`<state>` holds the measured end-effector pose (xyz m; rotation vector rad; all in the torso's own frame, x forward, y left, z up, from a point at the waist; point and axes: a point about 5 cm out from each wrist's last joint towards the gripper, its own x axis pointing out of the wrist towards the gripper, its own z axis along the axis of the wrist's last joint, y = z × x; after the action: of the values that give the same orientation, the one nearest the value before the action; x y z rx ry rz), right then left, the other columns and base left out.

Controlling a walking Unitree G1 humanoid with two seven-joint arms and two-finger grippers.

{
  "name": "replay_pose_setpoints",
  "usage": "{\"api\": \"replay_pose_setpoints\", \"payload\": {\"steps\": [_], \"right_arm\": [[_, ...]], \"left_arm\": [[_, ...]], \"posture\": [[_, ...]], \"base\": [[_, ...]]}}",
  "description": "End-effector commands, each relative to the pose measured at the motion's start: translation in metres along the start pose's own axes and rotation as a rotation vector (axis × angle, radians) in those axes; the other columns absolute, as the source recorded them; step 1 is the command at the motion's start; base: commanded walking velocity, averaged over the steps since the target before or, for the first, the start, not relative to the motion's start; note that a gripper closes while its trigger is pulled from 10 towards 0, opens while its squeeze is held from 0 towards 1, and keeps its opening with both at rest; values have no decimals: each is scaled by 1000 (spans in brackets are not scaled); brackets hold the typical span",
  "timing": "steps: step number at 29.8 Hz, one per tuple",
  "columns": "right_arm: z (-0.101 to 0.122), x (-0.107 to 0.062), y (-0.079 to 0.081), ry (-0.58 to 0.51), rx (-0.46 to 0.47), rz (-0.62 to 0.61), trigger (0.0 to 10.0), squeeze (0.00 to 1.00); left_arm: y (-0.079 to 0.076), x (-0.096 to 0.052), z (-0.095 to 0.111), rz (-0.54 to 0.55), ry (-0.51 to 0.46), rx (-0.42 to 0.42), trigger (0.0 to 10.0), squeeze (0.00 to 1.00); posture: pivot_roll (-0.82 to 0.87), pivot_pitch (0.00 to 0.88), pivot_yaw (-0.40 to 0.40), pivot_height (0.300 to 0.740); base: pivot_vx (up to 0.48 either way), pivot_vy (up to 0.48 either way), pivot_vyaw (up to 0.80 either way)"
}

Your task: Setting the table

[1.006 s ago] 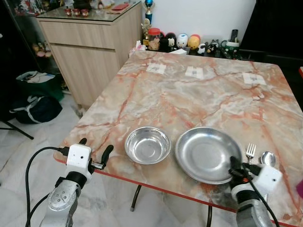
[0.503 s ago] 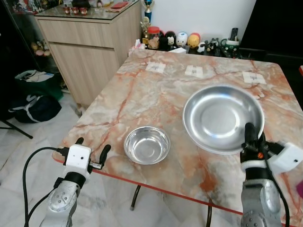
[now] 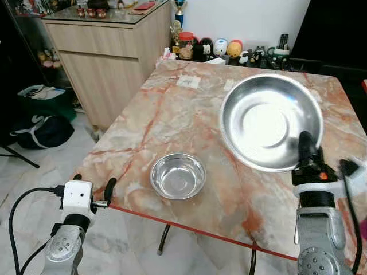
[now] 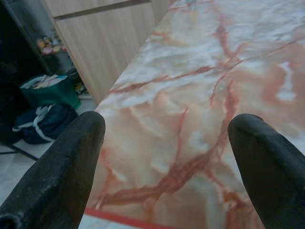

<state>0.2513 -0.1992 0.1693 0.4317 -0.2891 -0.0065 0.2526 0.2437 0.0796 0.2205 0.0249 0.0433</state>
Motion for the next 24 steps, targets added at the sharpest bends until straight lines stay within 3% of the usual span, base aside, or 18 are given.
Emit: {"api": "replay_pose_setpoints", "payload": {"steps": [1, 4, 9, 12, 21, 24], "right_arm": [[16, -1, -1, -28, -128, 24, 10000, 0], [19, -2, -2, 5, -214, 77, 10000, 0], [17, -4, -1, 3, -138, 66, 10000, 0], [9, -3, 8, 14, -92, 83, 10000, 0], [8, -2, 19, 17, -69, 109, 10000, 0], [7, -3, 19, 26, -77, 110, 10000, 0]], "left_arm": [[-1, -1, -3, 7, 4, -4, 10000, 0], [-4, -1, -5, 3, 8, -5, 10000, 0], [-4, 0, -5, 4, 6, -2, 10000, 0], [-4, 0, -7, -6, 22, -8, 10000, 0], [-3, 0, -7, -7, 22, 22, 10000, 0], [-4, -1, -8, -8, 26, 24, 10000, 0]], "posture": [[43, 0, -3, 740], [29, 0, -1, 740], [34, 0, -2, 740], [36, 0, -1, 740], [44, 0, -4, 740], [42, 4, -2, 740]], "base": [[0, 0, 0], [0, 0, 0], [0, 0, 0], [0, 0, 0], [0, 0, 0], [0, -472, 0]]}}
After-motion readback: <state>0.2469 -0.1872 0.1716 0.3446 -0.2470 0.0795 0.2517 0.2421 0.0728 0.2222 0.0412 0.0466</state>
